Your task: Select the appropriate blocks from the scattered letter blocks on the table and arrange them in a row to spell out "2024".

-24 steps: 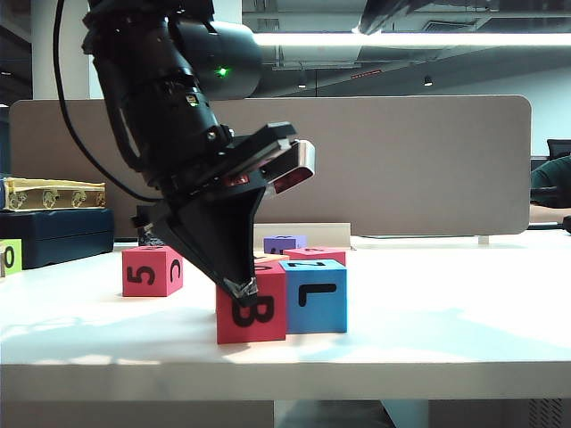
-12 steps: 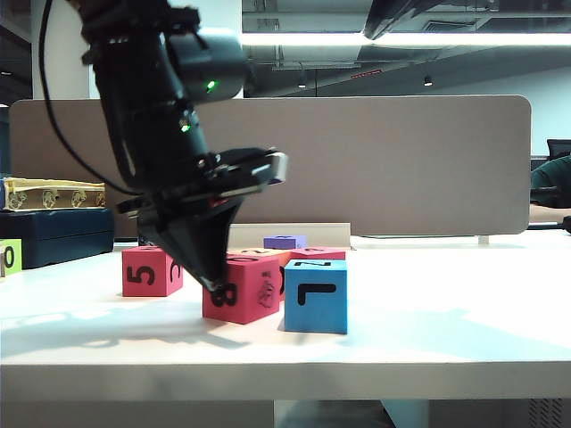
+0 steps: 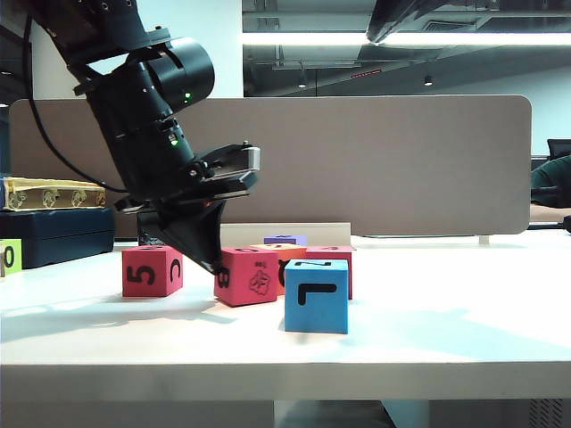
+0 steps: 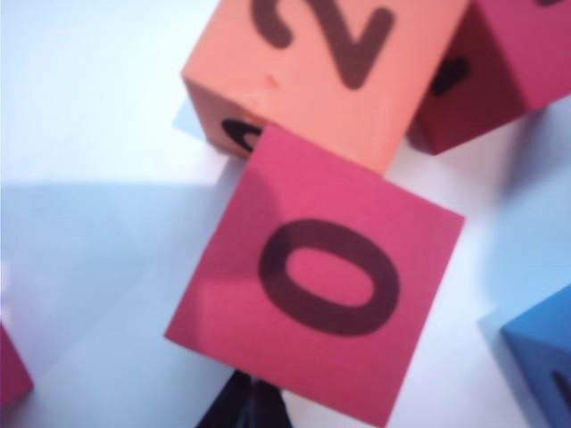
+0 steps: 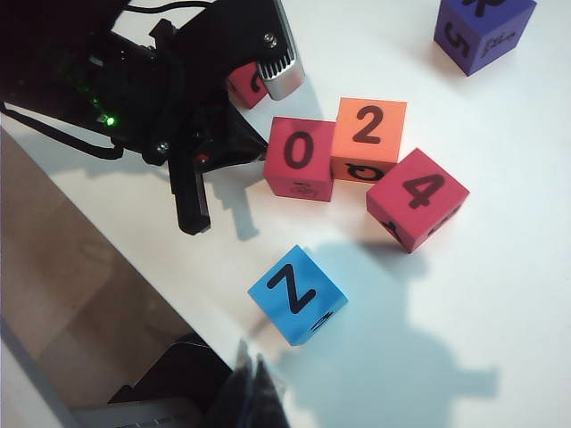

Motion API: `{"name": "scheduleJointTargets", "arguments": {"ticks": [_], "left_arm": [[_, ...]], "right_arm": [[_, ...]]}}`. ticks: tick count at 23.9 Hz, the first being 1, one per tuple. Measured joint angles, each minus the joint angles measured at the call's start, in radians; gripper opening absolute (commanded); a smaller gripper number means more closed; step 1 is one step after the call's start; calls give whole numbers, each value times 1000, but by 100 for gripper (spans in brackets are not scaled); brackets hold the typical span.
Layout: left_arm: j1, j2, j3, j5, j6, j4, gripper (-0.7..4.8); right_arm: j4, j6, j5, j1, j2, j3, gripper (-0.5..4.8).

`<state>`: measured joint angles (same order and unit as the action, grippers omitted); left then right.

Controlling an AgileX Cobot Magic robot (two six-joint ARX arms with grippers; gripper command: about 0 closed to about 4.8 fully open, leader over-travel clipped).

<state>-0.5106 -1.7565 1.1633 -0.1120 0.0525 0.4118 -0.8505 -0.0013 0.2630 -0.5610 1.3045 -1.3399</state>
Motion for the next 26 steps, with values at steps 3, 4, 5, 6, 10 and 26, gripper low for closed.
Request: {"name": "scheduleJointTargets", "arguments": {"ticks": [3, 4, 5, 6, 10, 26], "left_arm": [[5, -3, 1, -1, 3, -32, -6], [10, -6, 4, -1, 3, -38, -6], [16, -13, 10, 0, 3, -42, -6], [18, -19, 16, 8, 3, -46, -6], [44, -29, 49, 63, 0, -48, -6], [-37, -46, 209, -174, 16, 156, -6]], "right_arm": [[0, 0, -2, 0, 0, 0, -3], [0, 0, -1, 0, 0, 0, -3], [0, 0, -1, 0, 0, 0, -3], [0, 0, -1, 0, 0, 0, -3], [0, 0, -2, 0, 1, 0, -4], [5, 0, -2, 0, 2, 0, -3]]}}
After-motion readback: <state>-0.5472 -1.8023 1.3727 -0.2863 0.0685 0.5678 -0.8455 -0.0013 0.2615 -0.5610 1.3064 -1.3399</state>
